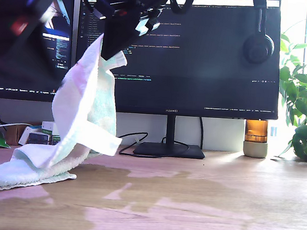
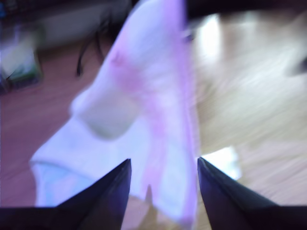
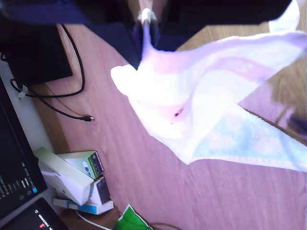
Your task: Fold the tea towel to a neat square and place it to the right
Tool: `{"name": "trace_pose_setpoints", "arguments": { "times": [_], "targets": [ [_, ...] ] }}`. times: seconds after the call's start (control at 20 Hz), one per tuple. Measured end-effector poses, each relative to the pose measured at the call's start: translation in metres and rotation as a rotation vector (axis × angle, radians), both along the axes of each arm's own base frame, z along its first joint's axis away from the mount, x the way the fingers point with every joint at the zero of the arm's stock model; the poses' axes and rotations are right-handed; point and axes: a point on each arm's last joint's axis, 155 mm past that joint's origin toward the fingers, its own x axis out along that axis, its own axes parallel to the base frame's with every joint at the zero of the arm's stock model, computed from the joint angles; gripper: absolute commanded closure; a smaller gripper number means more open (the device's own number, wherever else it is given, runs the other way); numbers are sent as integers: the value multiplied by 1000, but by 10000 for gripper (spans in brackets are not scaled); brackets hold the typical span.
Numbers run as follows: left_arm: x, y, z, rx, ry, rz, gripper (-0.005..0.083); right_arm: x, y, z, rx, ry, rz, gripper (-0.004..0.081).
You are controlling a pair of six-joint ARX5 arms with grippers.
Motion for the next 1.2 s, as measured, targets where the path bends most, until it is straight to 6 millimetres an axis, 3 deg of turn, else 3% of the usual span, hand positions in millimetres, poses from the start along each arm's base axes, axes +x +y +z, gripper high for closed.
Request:
{"name": "trace_pose_setpoints", "arguments": {
  "times": [0.15,0.7,0.85,1.0,1.05,1.1,1.2],
  "targets": [
    [4,-5,2,-36,-43,27,383,0,0,0,0,0,0,781],
    [27,-39,-23,-59,-63,59,395,1,-1,0,2,2,-3,781],
    [35,-39,-37,-38,-55,84,505,3,-2,0,2,2,-8,781],
    [44,-36,-44,-33,-54,112,529,4,-4,-1,4,10,-19,781],
    [47,-34,-44,-36,-58,123,604,4,-5,-2,3,13,-22,781],
    [49,-32,-43,-42,-59,133,771,4,-5,-2,4,17,-27,781],
    [53,-28,-42,-46,-60,146,799,4,-6,-3,3,23,-30,781]
  ]
}}
